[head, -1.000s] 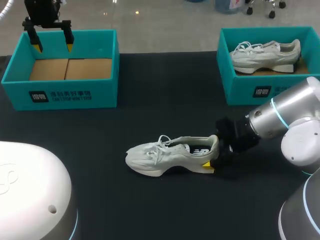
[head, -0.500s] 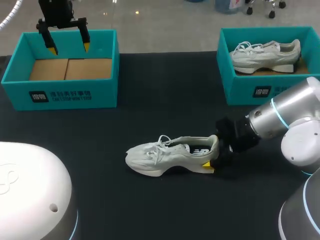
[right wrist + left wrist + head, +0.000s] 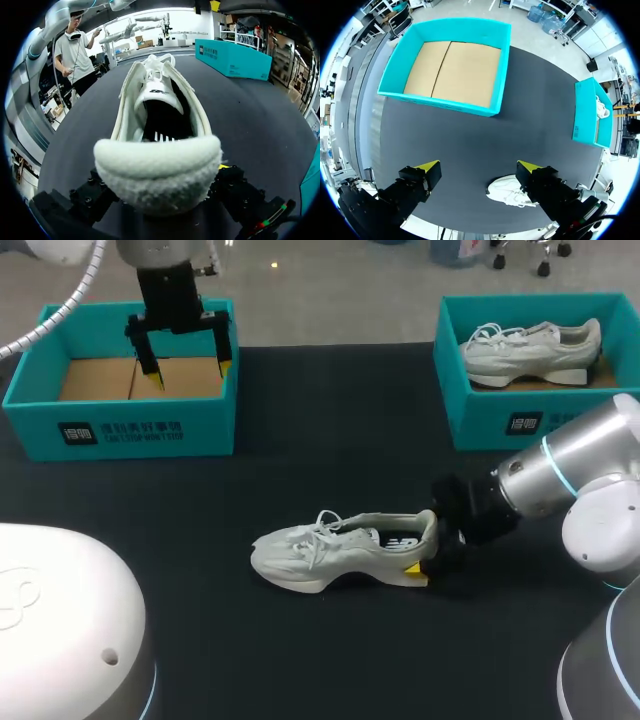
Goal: Take the shoe out of the shoebox, open the shoe tongue, remove and reinsert the insole, then place the shoe into the shoebox
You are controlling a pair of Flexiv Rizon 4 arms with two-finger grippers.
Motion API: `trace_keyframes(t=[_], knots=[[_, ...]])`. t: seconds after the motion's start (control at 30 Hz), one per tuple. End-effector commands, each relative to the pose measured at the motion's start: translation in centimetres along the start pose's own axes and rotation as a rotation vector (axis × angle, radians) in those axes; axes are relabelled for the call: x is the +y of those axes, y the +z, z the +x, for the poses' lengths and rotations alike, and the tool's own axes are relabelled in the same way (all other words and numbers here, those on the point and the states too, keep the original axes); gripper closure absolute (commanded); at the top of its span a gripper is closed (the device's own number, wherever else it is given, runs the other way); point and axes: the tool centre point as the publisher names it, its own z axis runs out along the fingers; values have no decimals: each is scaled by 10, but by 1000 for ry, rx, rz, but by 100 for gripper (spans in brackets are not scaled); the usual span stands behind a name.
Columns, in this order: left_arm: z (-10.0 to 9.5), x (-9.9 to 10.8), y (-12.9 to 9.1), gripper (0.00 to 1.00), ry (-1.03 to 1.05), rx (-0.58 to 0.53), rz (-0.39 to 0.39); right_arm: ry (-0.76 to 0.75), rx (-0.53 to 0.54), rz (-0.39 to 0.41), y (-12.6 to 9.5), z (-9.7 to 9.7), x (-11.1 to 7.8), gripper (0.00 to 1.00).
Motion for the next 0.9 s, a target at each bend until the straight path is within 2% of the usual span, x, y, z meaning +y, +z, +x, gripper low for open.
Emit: trace_keyframes(t=[0.03,0.17,0.4,0.63,0.83,0.9], knots=[[19,19,10,0,-16,7,7,0,-1,2,5,1,-2,100],[35,37,14,0,-34,8,15,0,-1,2,5,1,-2,100],[69,68,31,0,34,2,-27,0,-1,2,5,1,-2,100],[97,90,44,0,77,-4,-12,0,-1,2,5,1,-2,100],[121,104,58,0,129,-29,-28,0,-1,2,5,1,-2,100],[121,104,58,0,129,-29,-28,0,-1,2,5,1,-2,100]])
